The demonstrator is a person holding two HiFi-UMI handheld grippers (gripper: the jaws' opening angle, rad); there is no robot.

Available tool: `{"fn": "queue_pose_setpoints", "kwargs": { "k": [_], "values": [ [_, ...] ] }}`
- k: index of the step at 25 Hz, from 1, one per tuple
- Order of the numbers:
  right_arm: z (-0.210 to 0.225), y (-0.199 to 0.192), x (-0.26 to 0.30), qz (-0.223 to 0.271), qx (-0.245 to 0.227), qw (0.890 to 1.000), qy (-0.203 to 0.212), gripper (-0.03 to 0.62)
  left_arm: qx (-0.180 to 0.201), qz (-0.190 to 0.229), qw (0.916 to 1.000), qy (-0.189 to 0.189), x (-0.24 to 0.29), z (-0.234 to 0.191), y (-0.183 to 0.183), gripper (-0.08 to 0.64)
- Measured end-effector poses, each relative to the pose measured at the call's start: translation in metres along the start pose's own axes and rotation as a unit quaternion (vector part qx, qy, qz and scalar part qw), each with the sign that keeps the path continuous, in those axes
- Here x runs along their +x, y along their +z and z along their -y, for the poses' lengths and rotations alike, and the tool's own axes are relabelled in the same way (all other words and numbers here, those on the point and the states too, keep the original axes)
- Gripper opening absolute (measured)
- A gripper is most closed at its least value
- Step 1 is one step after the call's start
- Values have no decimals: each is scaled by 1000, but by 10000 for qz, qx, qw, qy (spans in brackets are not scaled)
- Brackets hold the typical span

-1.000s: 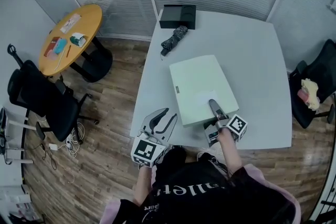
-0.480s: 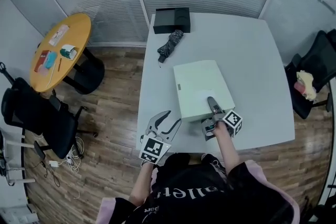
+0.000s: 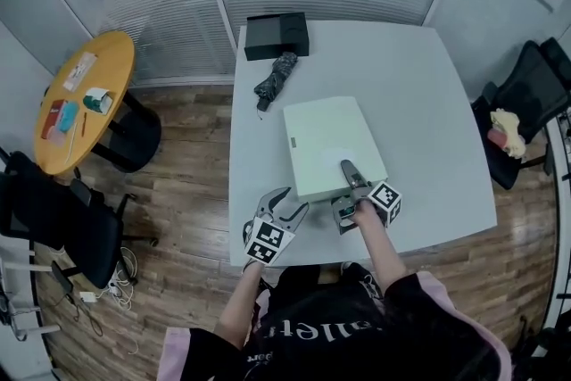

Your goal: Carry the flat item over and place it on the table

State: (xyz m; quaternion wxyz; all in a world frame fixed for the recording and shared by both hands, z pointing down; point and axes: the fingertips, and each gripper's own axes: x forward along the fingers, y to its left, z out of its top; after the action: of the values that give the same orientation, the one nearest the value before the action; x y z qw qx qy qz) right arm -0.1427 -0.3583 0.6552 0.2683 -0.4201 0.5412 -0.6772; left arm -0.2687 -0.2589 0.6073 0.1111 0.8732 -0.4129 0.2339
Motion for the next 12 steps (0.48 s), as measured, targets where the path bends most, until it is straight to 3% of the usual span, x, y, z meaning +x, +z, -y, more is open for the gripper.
{"fn": "queue_pose_setpoints", "kwargs": {
  "k": [8,12],
  "values": [
    [6,-2,-1,-183,-18,9998,-18,285,-614,-86,9979,-187,20,-7,-19,270],
    [10,2,-1,-199,-34,9998,-34,287,-567,-148,9979,-266,28,1,-18,270]
  ]
}}
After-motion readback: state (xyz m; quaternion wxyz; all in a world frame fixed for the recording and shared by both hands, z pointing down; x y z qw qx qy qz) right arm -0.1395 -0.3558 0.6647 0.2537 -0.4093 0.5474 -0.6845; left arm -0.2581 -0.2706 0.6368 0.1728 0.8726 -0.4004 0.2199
